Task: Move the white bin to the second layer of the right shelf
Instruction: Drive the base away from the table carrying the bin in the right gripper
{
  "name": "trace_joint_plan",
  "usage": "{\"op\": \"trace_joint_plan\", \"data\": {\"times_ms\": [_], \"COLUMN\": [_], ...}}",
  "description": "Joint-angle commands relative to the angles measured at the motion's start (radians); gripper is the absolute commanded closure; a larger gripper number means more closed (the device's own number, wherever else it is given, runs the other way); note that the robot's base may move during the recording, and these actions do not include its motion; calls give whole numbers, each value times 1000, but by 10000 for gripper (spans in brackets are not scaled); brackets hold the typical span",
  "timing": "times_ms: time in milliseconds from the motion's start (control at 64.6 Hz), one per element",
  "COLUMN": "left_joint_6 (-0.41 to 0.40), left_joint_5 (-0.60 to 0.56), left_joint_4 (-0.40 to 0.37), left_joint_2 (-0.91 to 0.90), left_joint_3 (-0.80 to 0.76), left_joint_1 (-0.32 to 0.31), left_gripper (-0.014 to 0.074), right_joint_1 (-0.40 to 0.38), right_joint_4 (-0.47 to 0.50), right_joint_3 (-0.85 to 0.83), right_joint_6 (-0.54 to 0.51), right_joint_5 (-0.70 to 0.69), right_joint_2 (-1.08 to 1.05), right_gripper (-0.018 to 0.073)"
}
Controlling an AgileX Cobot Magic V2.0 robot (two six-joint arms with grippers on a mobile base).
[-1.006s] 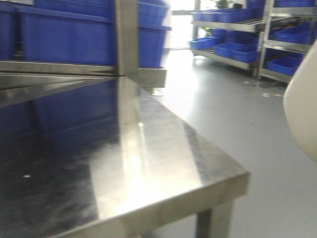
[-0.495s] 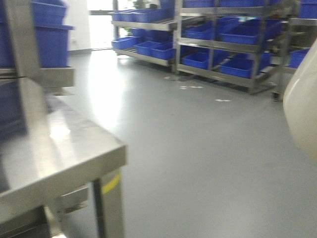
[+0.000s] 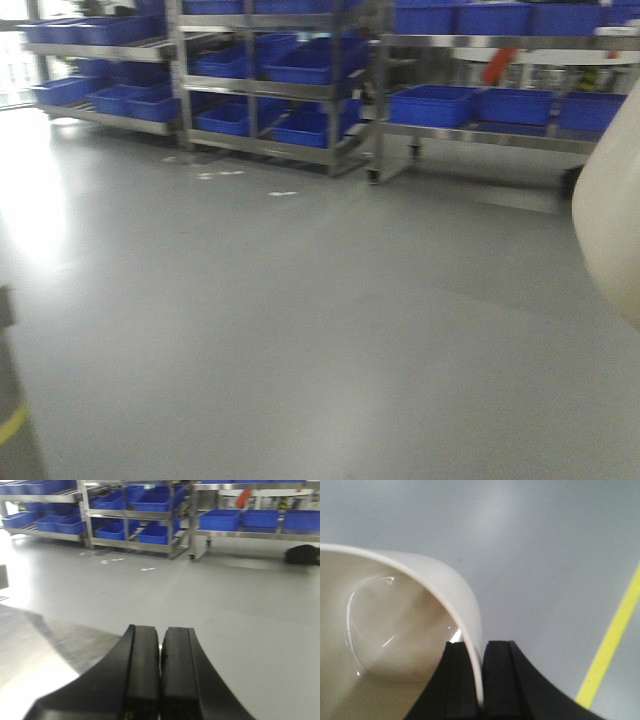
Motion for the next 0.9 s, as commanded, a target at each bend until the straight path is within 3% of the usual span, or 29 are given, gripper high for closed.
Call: {"op": "trace_joint_plan", "data": {"times_ms": [0, 882], "left_joint_6": [-3, -3], "left_joint_5": [-87, -87], "left_joint_4": [0, 0], "left_joint_2": [-15, -15], "left_joint_3": [37, 37], "left_joint_1": [-4, -4], "left_gripper": [512, 512], "right_joint_1": [-5, -5], "right_joint_4": [8, 8], "right_joint_3": [-31, -31], "right_joint_6": [-4, -4], "right_joint_5": [-86, -60], "right_joint_2": [-6, -7], "right_gripper": [512, 512]}}
